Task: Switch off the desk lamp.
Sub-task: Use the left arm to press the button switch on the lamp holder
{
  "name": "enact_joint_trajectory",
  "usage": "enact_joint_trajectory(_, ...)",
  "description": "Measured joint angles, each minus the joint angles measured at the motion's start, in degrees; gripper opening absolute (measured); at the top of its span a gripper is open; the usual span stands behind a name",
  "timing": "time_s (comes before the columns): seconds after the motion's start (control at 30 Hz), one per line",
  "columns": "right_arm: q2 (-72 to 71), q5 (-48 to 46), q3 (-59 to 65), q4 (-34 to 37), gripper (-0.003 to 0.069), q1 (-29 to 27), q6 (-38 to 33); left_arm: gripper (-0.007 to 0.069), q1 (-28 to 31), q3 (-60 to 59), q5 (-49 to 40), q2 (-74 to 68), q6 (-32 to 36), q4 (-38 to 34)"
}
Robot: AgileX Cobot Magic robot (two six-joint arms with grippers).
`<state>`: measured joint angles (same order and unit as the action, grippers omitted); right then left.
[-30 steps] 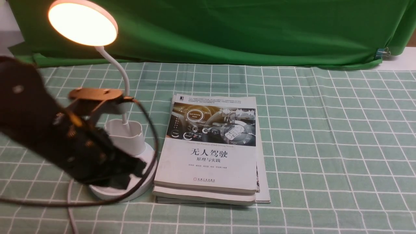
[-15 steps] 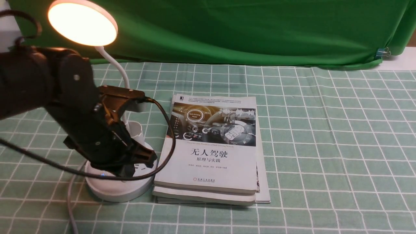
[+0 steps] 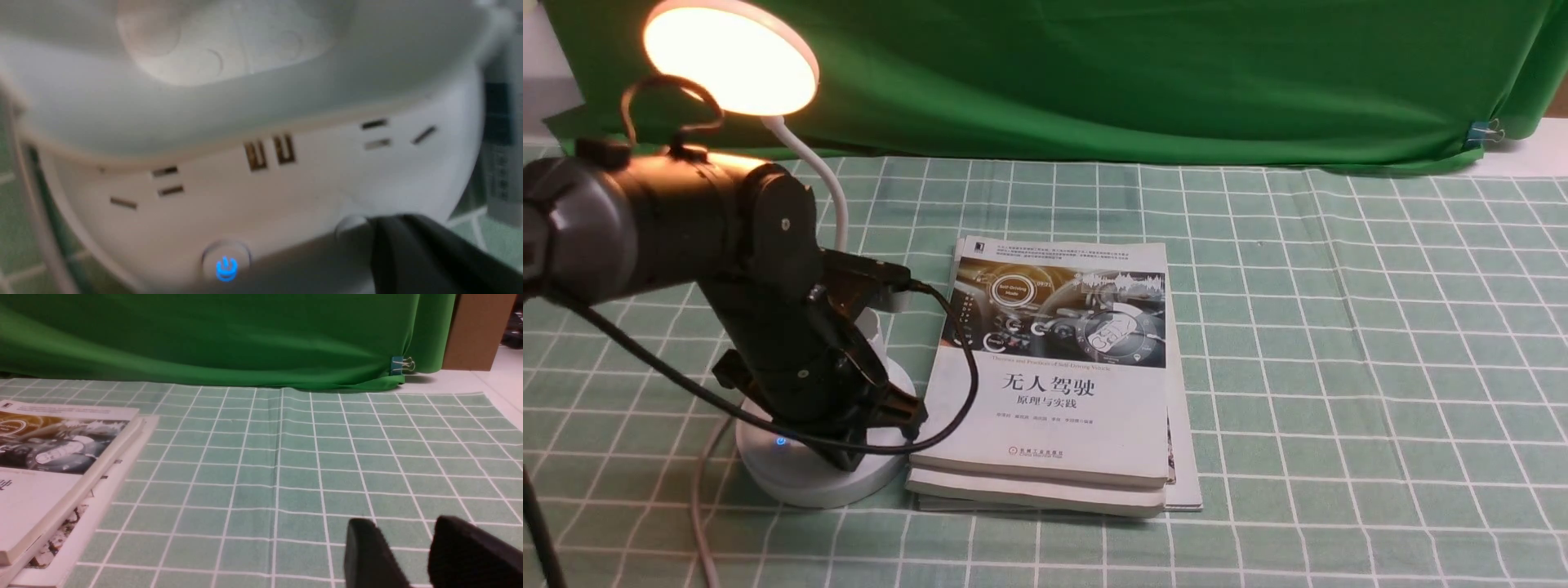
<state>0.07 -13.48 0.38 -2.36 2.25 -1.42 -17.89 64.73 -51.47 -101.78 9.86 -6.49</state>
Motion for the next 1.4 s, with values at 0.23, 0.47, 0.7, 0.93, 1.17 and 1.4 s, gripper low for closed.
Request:
enact_joint_trajectory(0.23,0.0,0.0,0.0,0.0,0.0242,0.0,0.0,0.0001,0.0,0.5,-0.2,0.0,0.1,0.2)
enact_joint_trajectory(0.47,0.0,0.0,0.0,0.0,0.0242,0.0,0.0,0.0001,0.0,0.0,0.0,5.1,-2.0,2.7)
enact_joint_trajectory(0.7,0.0,0.0,0.0,0.0,0.0242,0.0,0.0,0.0001,0.0,0.0,1.0,1.6,-3.9,4.4)
enact_joint_trajectory(0.93,0.0,0.0,0.0,0.0,0.0242,0.0,0.0,0.0001,0.0,0.6,0.8,-0.6,-3.9,4.7)
enact_joint_trajectory(1.17,0.0,0.0,0.0,0.0,0.0242,0.0,0.0,0.0001,0.0,0.1,0.6,2.9,-3.9,4.7)
enact_joint_trajectory(1.4,0.0,0.0,0.0,0.0,0.0242,0.0,0.0,0.0001,0.0,0.1,0.4,5.8,-4.0,3.2)
